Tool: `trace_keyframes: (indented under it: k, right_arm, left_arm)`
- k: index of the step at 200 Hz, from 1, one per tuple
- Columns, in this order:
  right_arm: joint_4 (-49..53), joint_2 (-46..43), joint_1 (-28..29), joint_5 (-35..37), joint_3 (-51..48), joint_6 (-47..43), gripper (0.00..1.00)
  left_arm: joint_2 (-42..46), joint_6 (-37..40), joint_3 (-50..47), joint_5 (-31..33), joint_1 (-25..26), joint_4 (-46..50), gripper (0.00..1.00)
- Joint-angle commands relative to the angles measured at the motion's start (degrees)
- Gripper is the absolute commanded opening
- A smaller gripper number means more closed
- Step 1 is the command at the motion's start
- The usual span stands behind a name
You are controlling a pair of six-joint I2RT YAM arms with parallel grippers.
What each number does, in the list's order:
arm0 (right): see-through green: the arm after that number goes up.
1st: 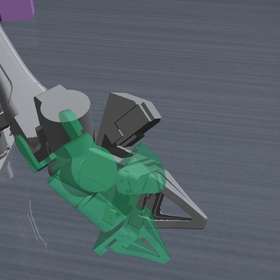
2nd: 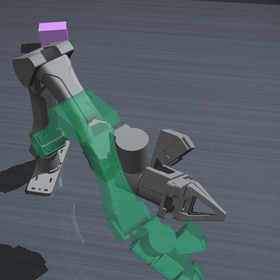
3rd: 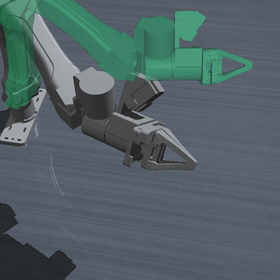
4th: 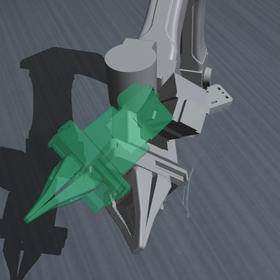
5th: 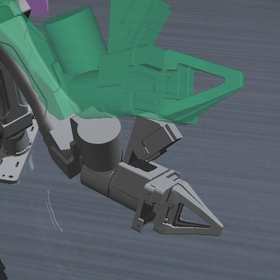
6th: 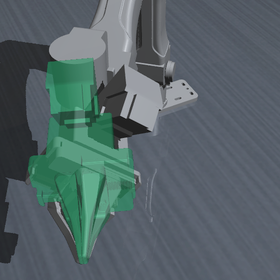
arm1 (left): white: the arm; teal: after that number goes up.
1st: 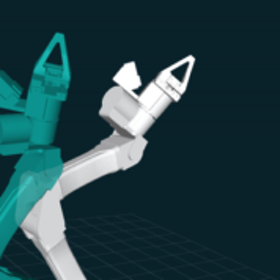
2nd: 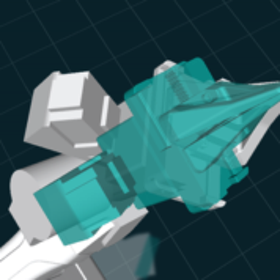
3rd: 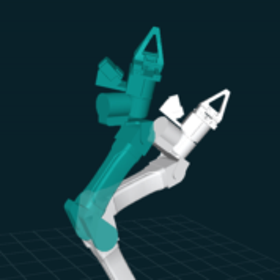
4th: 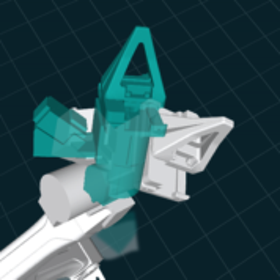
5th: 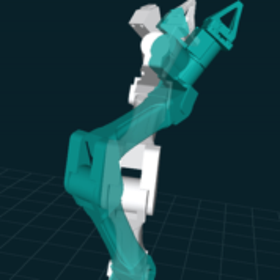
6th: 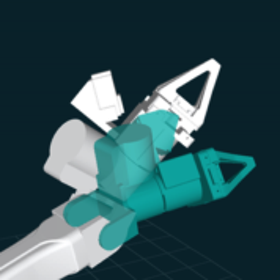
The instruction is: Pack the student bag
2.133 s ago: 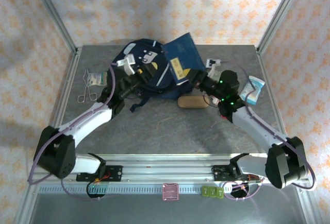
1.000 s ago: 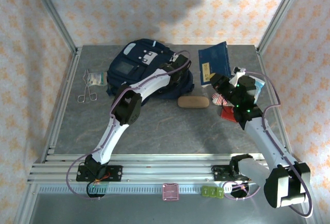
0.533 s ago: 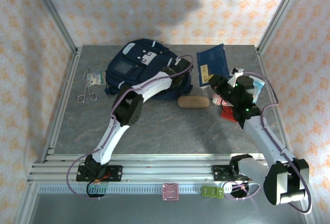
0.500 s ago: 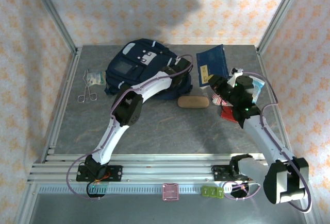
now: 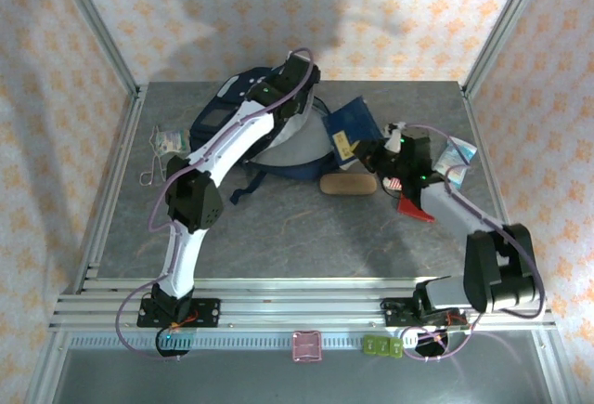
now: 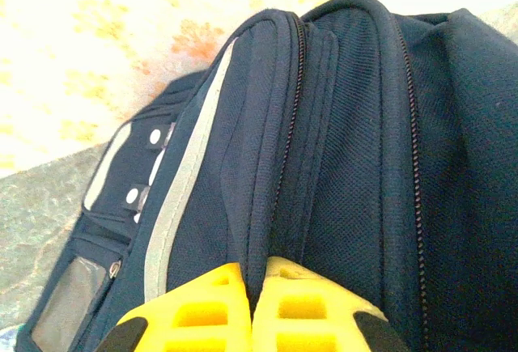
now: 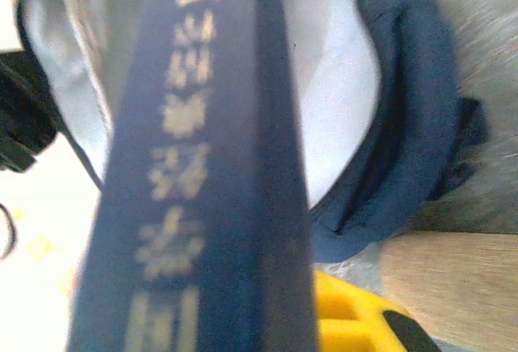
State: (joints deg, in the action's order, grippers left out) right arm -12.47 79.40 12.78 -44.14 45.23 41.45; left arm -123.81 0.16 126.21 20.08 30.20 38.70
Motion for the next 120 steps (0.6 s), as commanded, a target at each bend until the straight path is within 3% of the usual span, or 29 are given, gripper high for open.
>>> trace_keyframes:
  k: [1,35,120]
  right_arm:
    - [-6.6,4.0,3.4,-5.3,5.4,-1.2,0.00]
    - [-11.7,15.5,6.1,-10.3,13.7,2.9,0.00]
    - [7.5,54.2,10.6,-20.0,58.3,7.4,0.03]
  left_arm:
    - [4.2,2.6,3.9,2.5,0.8,-1.6,0.00]
    - [6.1,3.0,3.9,-0.2,0.8,-2.5,0.00]
    - [8.6,2.1,1.1,-0.8,1.2,-3.9,0.00]
